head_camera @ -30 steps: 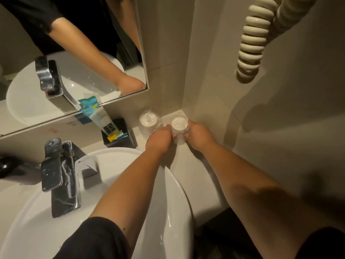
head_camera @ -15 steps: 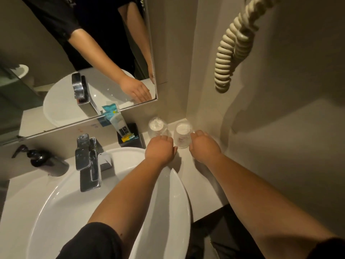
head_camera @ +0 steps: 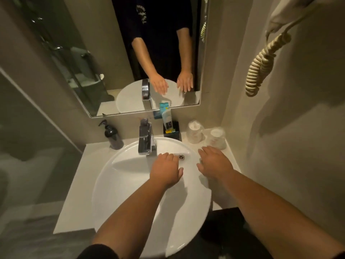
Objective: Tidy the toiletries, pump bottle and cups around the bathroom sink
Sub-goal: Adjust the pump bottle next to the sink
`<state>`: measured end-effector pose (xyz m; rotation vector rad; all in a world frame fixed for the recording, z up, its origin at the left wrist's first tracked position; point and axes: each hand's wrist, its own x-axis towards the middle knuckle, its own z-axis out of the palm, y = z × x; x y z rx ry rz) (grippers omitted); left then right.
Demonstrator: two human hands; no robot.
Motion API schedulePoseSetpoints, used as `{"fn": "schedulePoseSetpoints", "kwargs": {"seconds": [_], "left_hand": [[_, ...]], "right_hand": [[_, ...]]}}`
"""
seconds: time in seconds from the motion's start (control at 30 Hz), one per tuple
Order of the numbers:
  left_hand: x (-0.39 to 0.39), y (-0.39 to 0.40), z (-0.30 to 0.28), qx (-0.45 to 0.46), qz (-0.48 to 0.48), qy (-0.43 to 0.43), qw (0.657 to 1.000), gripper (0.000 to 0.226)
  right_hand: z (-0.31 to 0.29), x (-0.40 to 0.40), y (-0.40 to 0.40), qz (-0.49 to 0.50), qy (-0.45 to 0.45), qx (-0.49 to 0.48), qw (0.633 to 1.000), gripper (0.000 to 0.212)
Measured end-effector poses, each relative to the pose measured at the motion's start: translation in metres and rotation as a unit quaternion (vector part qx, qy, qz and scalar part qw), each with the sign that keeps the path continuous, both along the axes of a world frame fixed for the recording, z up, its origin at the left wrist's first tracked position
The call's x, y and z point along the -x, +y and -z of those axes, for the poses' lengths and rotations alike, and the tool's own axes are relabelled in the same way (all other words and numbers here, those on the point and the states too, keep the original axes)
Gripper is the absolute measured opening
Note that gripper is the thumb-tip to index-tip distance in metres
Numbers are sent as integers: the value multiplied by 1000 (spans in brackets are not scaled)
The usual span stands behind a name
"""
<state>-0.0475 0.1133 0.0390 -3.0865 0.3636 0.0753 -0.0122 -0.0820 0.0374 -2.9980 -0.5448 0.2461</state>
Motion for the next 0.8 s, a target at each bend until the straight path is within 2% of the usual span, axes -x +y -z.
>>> {"fn": "schedulePoseSetpoints", "kwargs": {"seconds": [0.3, 0.47, 0.67, 0.8], "left_hand": [[84, 102, -6, 10, -114, -8, 993, 41], [132, 164, -11, 19, -162, -27, 986, 45], [166, 234, -13, 15, -210, -28, 977, 50], [168, 264, -11, 7, -224, -23, 974, 50]], "right_hand": [[-2, 55, 103, -103, 4, -17, 995, 55], [-2, 91, 167, -128, -4, -39, 991, 40], [-5, 113, 241, -167, -11, -21, 986, 59], [-9, 112, 275, -181, -11, -21, 983, 63]]}}
